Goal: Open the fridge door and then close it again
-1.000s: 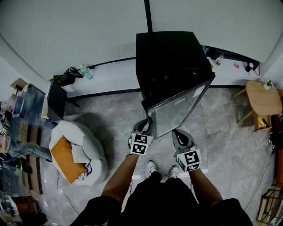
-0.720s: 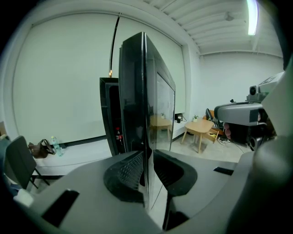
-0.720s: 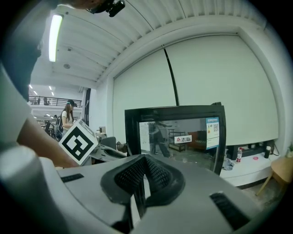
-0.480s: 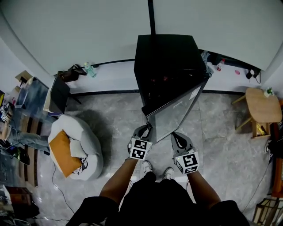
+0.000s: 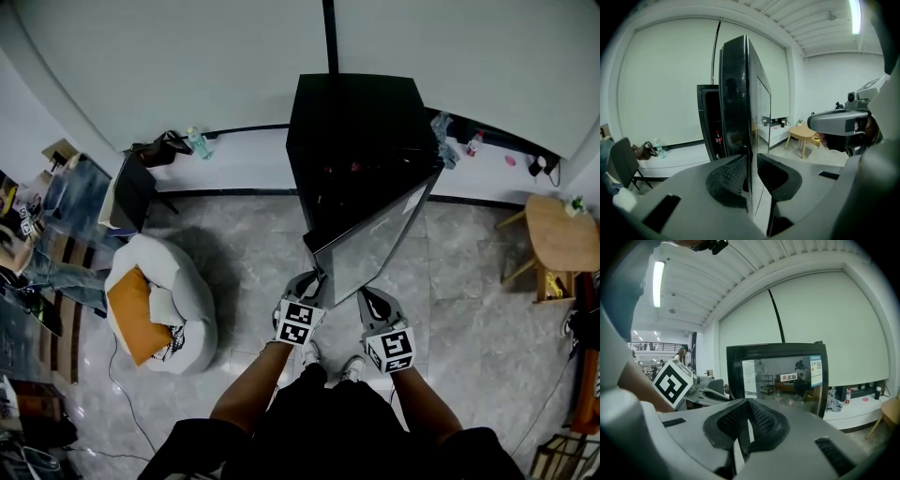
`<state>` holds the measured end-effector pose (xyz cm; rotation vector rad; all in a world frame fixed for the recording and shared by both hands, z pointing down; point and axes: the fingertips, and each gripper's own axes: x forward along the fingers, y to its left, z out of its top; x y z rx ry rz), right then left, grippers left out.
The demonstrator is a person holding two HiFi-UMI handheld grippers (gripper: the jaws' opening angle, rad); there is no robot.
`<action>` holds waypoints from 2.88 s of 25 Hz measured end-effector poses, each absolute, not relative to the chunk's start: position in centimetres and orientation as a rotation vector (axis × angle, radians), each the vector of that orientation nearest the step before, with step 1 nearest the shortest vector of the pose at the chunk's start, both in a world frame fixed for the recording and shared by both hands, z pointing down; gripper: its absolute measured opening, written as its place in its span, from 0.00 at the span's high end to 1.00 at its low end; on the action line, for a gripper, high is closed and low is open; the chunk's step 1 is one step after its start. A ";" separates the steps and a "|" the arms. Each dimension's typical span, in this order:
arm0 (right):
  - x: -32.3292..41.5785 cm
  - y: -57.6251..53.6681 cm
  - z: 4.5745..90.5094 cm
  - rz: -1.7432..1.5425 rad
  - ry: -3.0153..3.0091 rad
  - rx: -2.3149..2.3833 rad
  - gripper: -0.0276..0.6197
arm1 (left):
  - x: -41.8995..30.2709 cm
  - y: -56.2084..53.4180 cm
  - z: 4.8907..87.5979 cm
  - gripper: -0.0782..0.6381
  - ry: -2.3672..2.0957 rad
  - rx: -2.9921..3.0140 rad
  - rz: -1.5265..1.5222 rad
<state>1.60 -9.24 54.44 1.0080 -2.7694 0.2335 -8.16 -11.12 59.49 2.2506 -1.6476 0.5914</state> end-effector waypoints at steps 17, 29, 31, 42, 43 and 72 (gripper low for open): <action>4.8 -6.4 54.7 0.183 -2.790 0.961 0.94 | -1.6 -6.6 59.6 0.78 -1.632 2.317 0.614; 9.5 -5.5 53.4 0.170 -2.775 1.064 0.94 | 5.2 -3.8 59.4 0.78 -1.496 2.434 0.646; 9.8 -5.7 53.3 0.165 -2.772 1.074 0.94 | 6.0 -3.6 59.3 0.78 -1.468 2.457 0.646; 11.7 -6.4 52.2 0.189 -2.789 1.174 0.94 | 7.5 -2.2 58.5 0.86 -1.370 2.547 0.559; 11.8 -6.4 52.2 0.189 -2.787 1.182 0.94 | 7.1 -2.2 58.1 0.86 -1.392 2.543 0.549; 10.6 -6.5 52.5 0.216 -2.809 1.149 0.94 | -1.1 -5.4 53.6 0.86 -1.787 2.387 0.411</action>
